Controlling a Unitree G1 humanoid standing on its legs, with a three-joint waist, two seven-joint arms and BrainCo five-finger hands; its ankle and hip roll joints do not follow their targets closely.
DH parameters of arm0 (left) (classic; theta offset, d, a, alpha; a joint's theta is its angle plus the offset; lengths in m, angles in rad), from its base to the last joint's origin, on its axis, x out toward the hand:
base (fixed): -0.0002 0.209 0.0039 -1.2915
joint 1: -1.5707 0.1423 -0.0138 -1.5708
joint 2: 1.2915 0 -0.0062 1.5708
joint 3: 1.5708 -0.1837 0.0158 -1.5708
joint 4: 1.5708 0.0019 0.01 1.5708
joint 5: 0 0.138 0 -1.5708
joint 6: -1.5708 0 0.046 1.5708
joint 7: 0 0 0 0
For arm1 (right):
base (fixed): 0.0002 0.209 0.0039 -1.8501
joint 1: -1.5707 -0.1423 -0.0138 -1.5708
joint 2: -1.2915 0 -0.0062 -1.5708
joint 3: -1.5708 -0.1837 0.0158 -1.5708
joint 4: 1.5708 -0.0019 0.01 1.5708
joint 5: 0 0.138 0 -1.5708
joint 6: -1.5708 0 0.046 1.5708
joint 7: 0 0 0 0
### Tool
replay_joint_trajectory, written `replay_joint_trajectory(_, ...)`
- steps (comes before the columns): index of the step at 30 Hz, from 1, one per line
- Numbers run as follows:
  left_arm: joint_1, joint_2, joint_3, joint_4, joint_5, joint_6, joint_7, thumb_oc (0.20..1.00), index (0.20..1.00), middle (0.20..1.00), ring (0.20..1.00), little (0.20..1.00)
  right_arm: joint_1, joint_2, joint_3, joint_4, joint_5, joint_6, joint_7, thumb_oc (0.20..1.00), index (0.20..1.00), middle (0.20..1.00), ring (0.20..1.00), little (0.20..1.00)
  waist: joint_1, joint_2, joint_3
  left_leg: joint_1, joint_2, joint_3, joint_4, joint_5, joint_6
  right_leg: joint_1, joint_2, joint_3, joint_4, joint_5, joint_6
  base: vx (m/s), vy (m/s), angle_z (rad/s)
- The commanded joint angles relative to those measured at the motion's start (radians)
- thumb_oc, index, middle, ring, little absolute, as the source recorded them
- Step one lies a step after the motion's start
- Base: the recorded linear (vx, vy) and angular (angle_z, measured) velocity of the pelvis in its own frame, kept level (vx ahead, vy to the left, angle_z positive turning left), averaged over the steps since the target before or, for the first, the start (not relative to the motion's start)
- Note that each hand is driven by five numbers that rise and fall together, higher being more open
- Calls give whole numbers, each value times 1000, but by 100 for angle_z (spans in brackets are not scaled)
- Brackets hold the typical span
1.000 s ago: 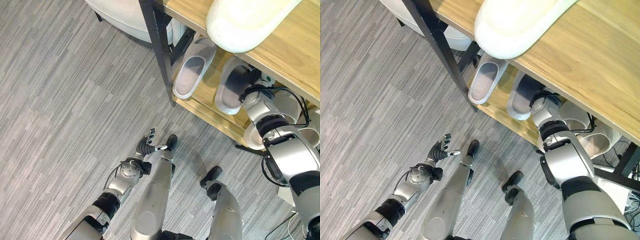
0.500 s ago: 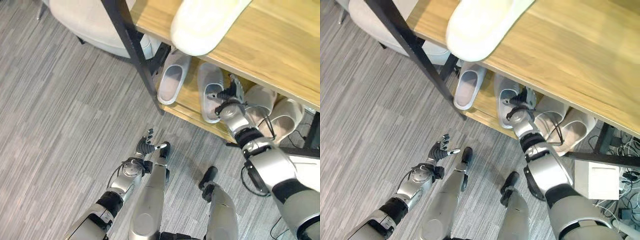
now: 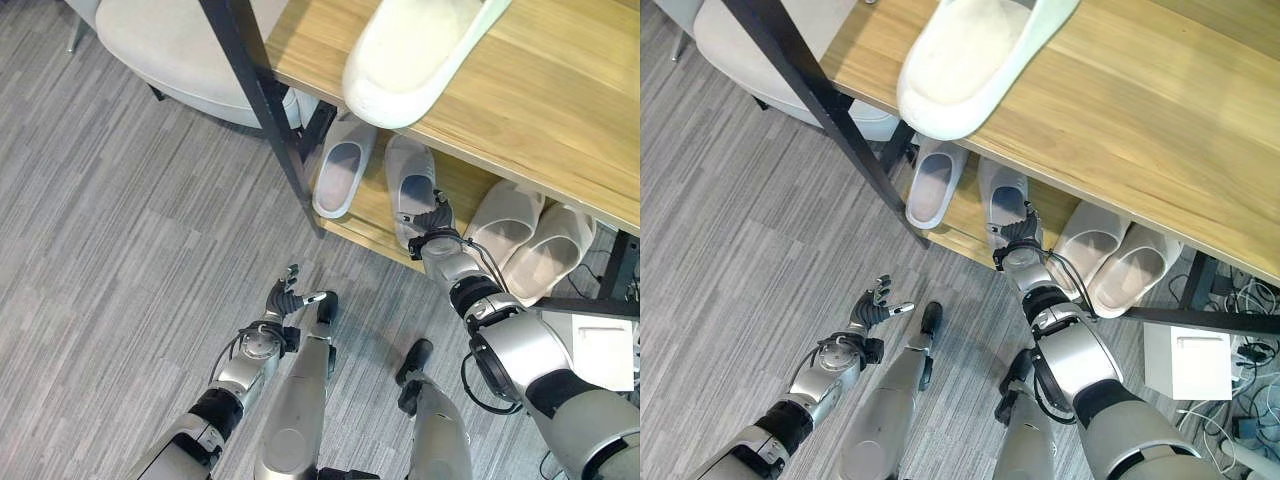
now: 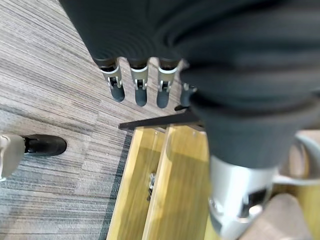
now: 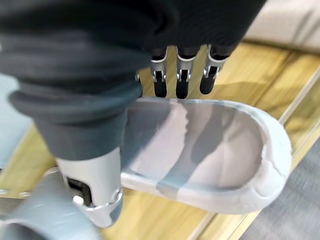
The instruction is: Arrange the slippers neatly on the shoe rack.
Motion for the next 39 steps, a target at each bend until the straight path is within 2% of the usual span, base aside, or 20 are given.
replay_joint_trajectory(1,-55,-6,-23,-13,23,-26,-5,1000,1000,1000,1000,1000,-47,-14,-22,-35,96,-59,22,1000,1000,1000,1000,1000,32,21,46,14,6,-19,30,-68,-5,71,-18,11,41,-11,36,14,-7,8)
replay_joint_trajectory(3,-62,-3,-28,-3,18,-24,-4,1000,1000,1000,1000,1000,-105,-6,-20,-47,144,-69,32,1000,1000,1000,1000,1000,47,19,44,16,4,-20,22,-64,-6,76,-17,4,33,-7,38,23,-9,11)
replay_joint_trajectory(10,-63,-1,-30,13,11,-19,-12,1000,1000,1000,1000,1000,-167,-56,-15,-77,182,-83,29,1000,1000,1000,1000,1000,47,10,41,30,11,-12,22,-67,-7,82,-16,13,34,-6,36,3,0,2)
replay_joint_trajectory(14,-48,1,-6,37,24,-3,-18,1000,1000,1000,1000,1000,-42,-30,11,-202,197,-84,46,1000,1000,1000,1000,1000,14,-18,21,84,35,6,-10,-60,-14,102,-3,36,6,5,34,4,-6,-11)
replay_joint_trajectory(16,-50,0,-2,45,32,0,-23,1000,1000,1000,1000,1000,15,-19,5,-205,203,-78,67,1000,1000,1000,1000,1000,0,-28,8,107,44,10,-30,-53,-20,118,2,37,-13,8,33,-6,-52,-21)
replay_joint_trajectory(23,-64,-7,11,33,23,4,-17,1000,1000,1000,1000,1000,76,-11,3,-205,154,-62,67,1000,1000,1000,1000,1000,-18,-31,-3,121,52,14,-29,-50,-23,124,9,45,-13,0,27,-15,-35,-14)
replay_joint_trajectory(25,-61,-24,1,44,29,8,-6,1000,1000,1000,1000,1000,101,17,10,-194,114,-57,57,1000,1000,1000,1000,1000,-28,-31,-1,117,55,12,-31,-47,-24,121,12,46,-16,3,28,-12,-14,-9)
replay_joint_trajectory(31,-80,-18,-36,51,29,-3,-6,1000,1000,1000,1000,1000,22,61,-5,-16,131,-42,77,1000,1000,1000,1000,1000,29,-8,21,84,32,-12,-31,-45,-19,133,-1,6,-33,15,42,19,-2,18)
replay_joint_trajectory(39,-97,-17,-32,80,27,-10,4,1000,1000,1000,1000,1000,-31,92,1,-58,166,-61,72,1000,1000,1000,1000,1000,57,-5,20,80,18,-17,-24,-51,-14,139,-10,-6,-26,22,46,25,21,15)
